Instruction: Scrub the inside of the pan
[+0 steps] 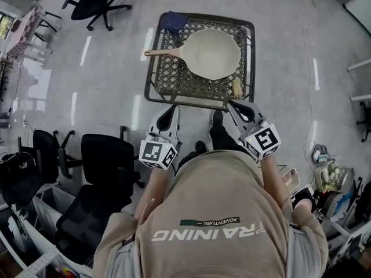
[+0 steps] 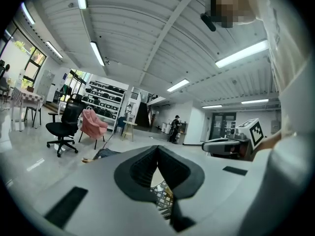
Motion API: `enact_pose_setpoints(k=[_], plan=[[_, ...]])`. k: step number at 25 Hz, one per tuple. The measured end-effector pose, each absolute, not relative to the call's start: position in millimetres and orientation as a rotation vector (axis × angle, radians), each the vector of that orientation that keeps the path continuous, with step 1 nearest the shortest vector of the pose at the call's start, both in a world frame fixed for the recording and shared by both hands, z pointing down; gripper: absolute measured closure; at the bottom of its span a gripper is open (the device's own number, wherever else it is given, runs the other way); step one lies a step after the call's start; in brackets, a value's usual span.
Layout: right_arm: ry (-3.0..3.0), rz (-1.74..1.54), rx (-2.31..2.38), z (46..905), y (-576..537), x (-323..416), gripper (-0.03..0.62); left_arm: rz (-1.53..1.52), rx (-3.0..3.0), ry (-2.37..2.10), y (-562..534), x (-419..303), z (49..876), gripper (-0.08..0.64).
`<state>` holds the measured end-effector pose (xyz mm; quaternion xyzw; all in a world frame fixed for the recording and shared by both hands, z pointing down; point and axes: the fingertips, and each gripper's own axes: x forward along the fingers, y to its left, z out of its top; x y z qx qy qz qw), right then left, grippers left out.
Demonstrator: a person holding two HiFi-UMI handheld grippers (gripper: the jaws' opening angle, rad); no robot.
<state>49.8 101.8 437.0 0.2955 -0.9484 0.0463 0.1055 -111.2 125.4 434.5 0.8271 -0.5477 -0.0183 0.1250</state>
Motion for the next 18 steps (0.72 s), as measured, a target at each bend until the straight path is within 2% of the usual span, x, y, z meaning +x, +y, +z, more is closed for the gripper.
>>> enact_pose_setpoints(k=[7, 18], plan=[[-2.746, 0.108, 0.940, 453.5, 12.0, 76.0, 0.575, 0.015, 2.417, -1.649, 59.9, -112.3, 418.8, 0.541], [-2.631, 0.275, 1.069, 504.6, -120.1, 168.1, 0.574, 0.089, 2.484, -1.528, -53.8, -43.4, 405.7, 0.541]])
